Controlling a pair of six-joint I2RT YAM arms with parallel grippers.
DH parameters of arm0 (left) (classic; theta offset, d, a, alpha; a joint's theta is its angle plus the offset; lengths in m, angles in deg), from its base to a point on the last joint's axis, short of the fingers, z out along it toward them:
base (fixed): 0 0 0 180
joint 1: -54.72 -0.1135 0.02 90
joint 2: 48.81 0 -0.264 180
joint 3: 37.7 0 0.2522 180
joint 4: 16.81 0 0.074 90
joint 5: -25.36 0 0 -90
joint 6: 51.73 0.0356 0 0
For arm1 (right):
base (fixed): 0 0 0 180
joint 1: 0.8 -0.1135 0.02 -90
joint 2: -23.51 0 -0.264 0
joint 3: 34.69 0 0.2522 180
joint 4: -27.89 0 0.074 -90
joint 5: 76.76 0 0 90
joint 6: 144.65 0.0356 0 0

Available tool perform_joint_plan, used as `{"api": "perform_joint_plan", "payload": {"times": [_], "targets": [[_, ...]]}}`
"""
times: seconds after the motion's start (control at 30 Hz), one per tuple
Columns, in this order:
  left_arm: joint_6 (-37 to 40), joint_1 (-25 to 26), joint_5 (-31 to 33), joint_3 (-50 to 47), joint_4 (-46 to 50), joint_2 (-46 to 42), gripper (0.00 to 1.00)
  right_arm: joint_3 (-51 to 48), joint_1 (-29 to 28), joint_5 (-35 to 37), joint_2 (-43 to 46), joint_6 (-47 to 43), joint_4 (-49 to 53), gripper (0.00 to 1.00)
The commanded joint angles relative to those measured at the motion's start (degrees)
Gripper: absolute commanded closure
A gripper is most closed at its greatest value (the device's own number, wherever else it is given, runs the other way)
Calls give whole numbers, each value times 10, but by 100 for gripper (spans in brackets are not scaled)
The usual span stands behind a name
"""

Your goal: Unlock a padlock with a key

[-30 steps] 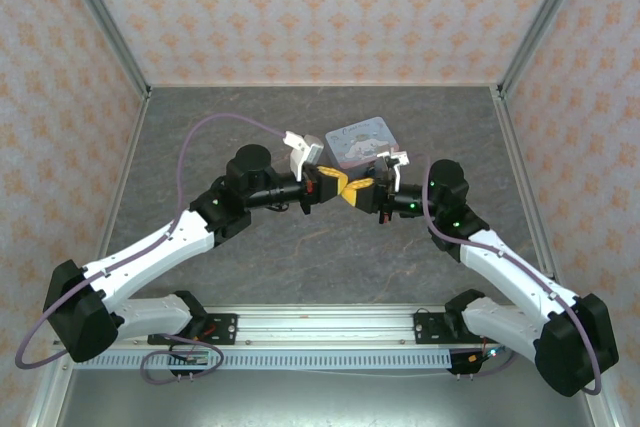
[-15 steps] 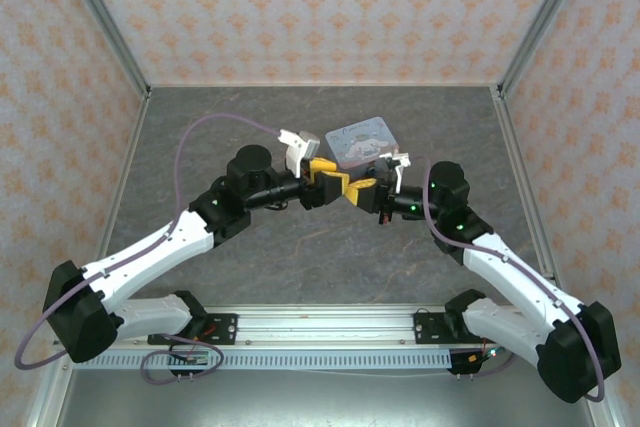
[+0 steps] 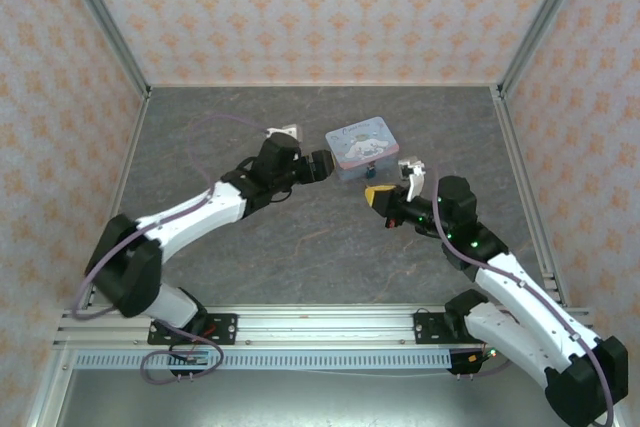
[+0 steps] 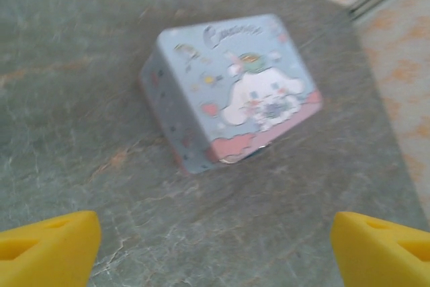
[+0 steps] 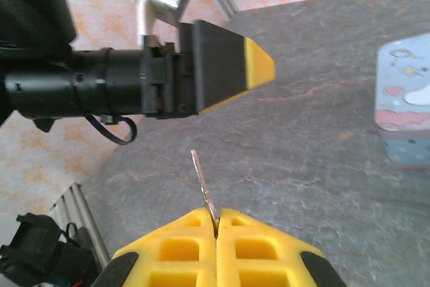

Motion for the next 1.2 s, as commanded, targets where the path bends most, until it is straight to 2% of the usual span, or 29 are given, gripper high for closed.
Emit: {"api": "perform_joint_plan", "payload": {"times": [0.0, 0.23, 0.5, 0.8, 1.17], "targets": [[-43, -3, -23, 54, -6, 55, 11, -15, -3, 43, 16, 33, 31, 100], [-70, -8, -46, 139, -23, 178, 10, -26, -4, 46, 28, 71, 66, 100], [-82, -9, -49, 202, 2, 271, 13, -21, -5, 86, 62, 82, 127, 100], [-75, -10, -29, 191, 39, 289, 23, -21, -5, 105, 85, 88, 159, 100], [-55, -27, -10, 99, 52, 233, 30, -5, -5, 139, 84, 82, 206, 100]]}}
